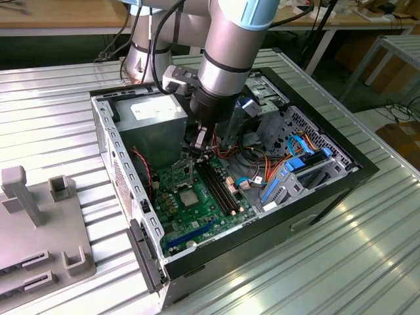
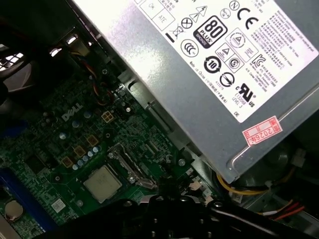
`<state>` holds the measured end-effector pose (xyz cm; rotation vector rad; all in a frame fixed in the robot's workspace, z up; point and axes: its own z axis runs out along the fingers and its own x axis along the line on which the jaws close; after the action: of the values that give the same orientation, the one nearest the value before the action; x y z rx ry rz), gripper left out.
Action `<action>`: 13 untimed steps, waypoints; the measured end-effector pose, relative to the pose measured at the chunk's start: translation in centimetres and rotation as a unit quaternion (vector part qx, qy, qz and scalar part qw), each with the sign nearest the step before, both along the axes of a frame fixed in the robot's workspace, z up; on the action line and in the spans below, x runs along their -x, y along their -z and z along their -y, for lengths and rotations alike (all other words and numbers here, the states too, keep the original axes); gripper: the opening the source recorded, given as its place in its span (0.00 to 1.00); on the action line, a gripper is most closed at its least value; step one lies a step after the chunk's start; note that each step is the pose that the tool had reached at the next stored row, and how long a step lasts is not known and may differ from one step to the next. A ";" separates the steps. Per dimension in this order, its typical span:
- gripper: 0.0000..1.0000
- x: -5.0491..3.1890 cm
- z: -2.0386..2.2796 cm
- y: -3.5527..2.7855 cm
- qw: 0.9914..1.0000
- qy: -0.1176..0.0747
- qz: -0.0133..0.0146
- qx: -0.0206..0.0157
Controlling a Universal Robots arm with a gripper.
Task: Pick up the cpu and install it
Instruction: 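Close the cpu cover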
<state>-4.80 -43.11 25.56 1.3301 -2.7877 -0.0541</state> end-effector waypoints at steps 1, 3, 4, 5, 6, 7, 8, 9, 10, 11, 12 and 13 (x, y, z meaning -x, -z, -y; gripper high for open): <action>0.11 0.01 0.00 -0.05 1.000 -0.001 0.000 0.000; 0.11 0.02 -0.01 -0.11 1.000 -0.003 0.000 0.000; 0.11 0.04 -0.01 -0.11 1.000 -0.004 0.000 0.000; 0.11 0.07 -0.01 -0.12 1.000 -0.005 0.000 0.000; 0.11 0.10 0.00 -0.13 1.000 -0.007 0.000 0.000; 0.11 0.14 0.00 -0.14 1.000 -0.010 0.000 0.000; 0.11 0.19 0.00 -0.14 1.000 -0.016 0.000 0.000; 0.11 0.20 0.00 -0.14 1.000 -0.022 0.001 0.000; 0.11 0.21 0.00 -0.14 1.000 -0.031 0.001 0.000; 0.11 0.21 0.01 -0.14 0.999 -0.036 0.001 0.000; 0.11 0.22 0.03 -0.13 0.999 -0.038 0.001 0.000; 0.11 0.22 0.06 -0.13 0.999 -0.040 0.001 0.000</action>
<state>-5.02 -43.17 25.69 1.4399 -2.7339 -0.0495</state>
